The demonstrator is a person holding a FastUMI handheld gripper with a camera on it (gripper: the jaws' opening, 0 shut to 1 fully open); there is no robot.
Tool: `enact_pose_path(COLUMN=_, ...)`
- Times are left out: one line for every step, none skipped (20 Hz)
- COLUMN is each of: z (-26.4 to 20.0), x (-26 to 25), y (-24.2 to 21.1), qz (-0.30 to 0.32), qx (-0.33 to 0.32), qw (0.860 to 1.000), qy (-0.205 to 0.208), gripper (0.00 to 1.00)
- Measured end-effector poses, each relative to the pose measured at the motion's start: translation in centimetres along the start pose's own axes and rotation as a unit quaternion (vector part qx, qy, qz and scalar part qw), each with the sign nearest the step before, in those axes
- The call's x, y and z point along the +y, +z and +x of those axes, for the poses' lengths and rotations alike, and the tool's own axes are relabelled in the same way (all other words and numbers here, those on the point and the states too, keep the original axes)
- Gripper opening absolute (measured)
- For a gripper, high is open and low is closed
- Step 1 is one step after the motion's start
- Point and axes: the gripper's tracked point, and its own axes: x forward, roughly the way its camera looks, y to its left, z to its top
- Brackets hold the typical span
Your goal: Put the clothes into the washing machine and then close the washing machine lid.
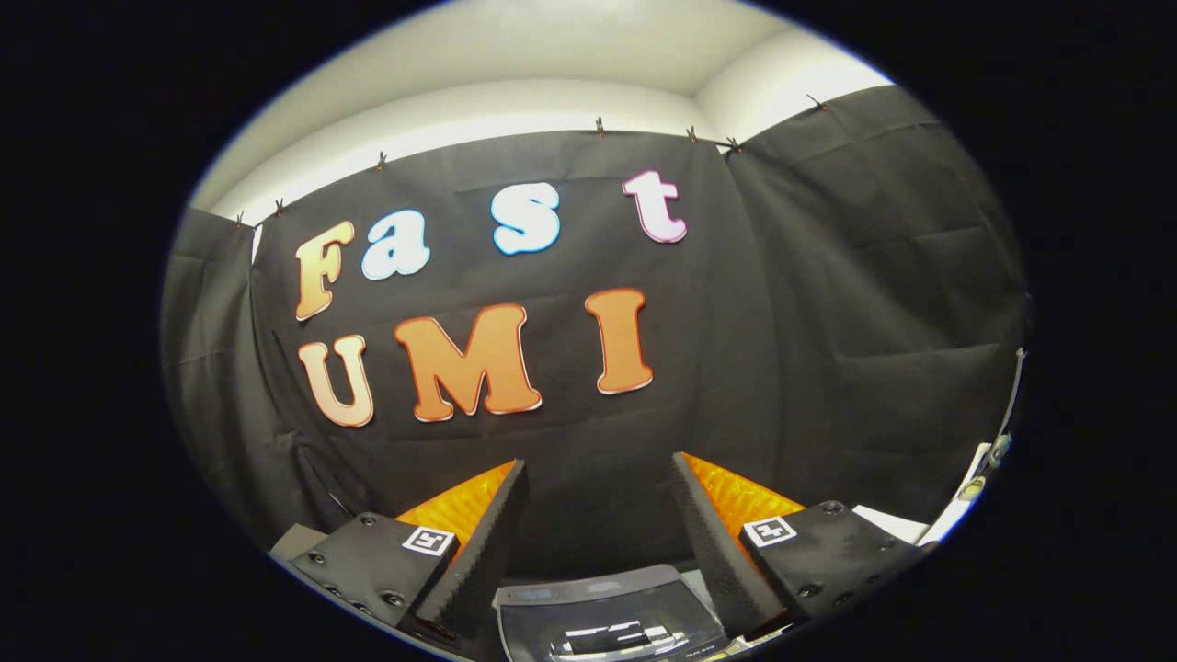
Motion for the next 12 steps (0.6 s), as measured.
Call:
enact_pose_path(z=-0.4, x=0.2, y=1.2, qz=-0.001, qx=-0.011, qw=1.0, qy=0.002, gripper=0.98)
enact_pose_path(z=-0.6, x=0.6, y=2.1, qz=-0.006, qx=-0.017, qw=1.0, qy=0.006, gripper=0.98)
enact_pose_path(z=-0.7, x=0.7, y=2.7, qz=-0.013, qx=-0.023, qw=1.0, qy=0.007, gripper=0.98)
enact_pose_path(z=-0.9, x=0.9, y=3.4, qz=-0.022, qx=-0.029, qw=0.999, qy=0.007, gripper=0.98)
enact_pose_path(z=-1.1, x=1.1, y=3.8, qz=-0.032, qx=-0.033, qw=0.999, qy=0.007, gripper=0.98)
enact_pose_path(z=-1.1, x=1.3, y=4.2, qz=-0.04, qx=-0.035, qw=0.999, qy=0.006, gripper=0.98)
enact_pose_path(z=-1.0, x=1.5, y=4.4, qz=-0.047, qx=-0.035, qw=0.998, qy=0.004, gripper=0.98)
enact_pose_path(z=-1.0, x=1.6, y=4.4, qz=-0.051, qx=-0.035, qw=0.998, qy=0.002, gripper=0.98)
enact_pose_path(z=-1.0, x=1.5, y=4.2, qz=-0.055, qx=-0.033, qw=0.998, qy=0.0, gripper=0.98)
enact_pose_path(z=-0.9, x=1.6, y=4.1, qz=-0.056, qx=-0.031, qw=0.998, qy=-0.001, gripper=0.98)
enact_pose_path(z=-0.7, x=1.9, y=3.9, qz=-0.055, qx=-0.03, qw=0.998, qy=0.001, gripper=0.98)
enact_pose_path(z=-0.7, x=2.0, y=3.7, qz=-0.053, qx=-0.028, qw=0.998, qy=0.003, gripper=0.98)
